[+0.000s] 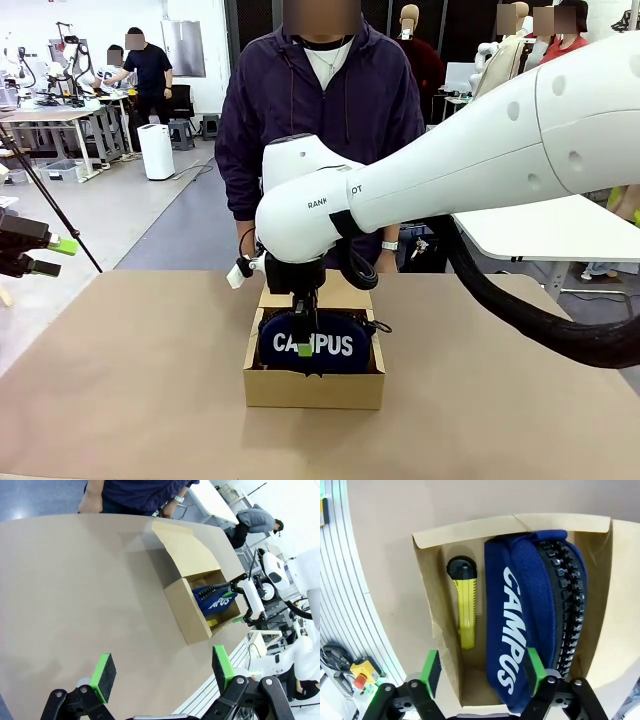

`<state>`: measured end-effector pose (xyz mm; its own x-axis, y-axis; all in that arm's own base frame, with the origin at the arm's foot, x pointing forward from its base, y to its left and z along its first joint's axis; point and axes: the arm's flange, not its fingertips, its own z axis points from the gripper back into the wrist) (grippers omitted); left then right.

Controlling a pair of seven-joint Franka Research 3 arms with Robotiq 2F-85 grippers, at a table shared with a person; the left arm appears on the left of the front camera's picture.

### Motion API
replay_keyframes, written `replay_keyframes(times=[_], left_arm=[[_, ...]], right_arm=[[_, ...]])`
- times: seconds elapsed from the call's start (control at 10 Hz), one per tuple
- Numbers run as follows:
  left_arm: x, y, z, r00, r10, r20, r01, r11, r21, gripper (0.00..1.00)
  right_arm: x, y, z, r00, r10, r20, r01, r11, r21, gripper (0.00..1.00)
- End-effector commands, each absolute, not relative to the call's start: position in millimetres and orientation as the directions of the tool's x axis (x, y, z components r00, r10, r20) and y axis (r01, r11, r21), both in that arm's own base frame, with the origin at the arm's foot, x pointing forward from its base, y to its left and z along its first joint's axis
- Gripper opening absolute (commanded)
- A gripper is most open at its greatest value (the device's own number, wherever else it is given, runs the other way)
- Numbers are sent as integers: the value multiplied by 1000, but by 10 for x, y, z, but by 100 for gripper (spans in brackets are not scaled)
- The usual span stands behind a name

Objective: Pack the items into the box.
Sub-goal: Pick up the item indicated by the person and place it inside the Mailer Box.

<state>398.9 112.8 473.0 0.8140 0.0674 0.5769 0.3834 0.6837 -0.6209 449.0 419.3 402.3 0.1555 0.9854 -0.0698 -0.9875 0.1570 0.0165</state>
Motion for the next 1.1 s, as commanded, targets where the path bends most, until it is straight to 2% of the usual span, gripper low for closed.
replay_keyframes(times=[0.0, 0.1, 0.2, 0.3, 0.5, 0.6, 0.7, 0.8, 1.0], left_arm=[[3976, 1140, 4748, 820, 68, 568, 378, 681, -627, 100], [3976, 1140, 4748, 820, 68, 568, 378, 681, -627, 100], [3976, 1140, 4748, 820, 68, 568, 378, 681, -627, 100], [3976, 1140, 4748, 820, 68, 568, 378, 681, -627, 100], [3976, 1140, 4748, 820, 68, 568, 378, 681, -627, 100], [3976, 1140, 4748, 820, 68, 568, 378, 681, -627, 100], [3976, 1140, 4748, 820, 68, 568, 378, 681, -627, 100], [3976, 1140, 4748, 820, 68, 568, 378, 681, -627, 100], [3976, 1140, 4748, 820, 68, 568, 378, 681, -627, 100]], right_arm=[[4494, 4173, 4080, 131, 989, -66, -991, 132, 12, 100], [4500, 4137, 4121, 133, 989, -62, -990, 135, 28, 100], [4510, 4043, 4205, 129, 989, -72, -986, 136, 98, 100], [4462, 3850, 4375, 74, 997, -2, -983, 74, 168, 100], [4240, 3238, 4787, 69, 995, 70, -967, 50, 250, 100], [4095, 2822, 5017, 247, 956, 157, -914, 176, 366, 100], [4016, 2432, 5167, 536, 816, 215, -801, 411, 435, 100], [3894, 2000, 5239, 672, 663, 331, -712, 452, 538, 100], [3636, 1001, 5169, 811, 335, 480, -584, 395, 710, 100]])
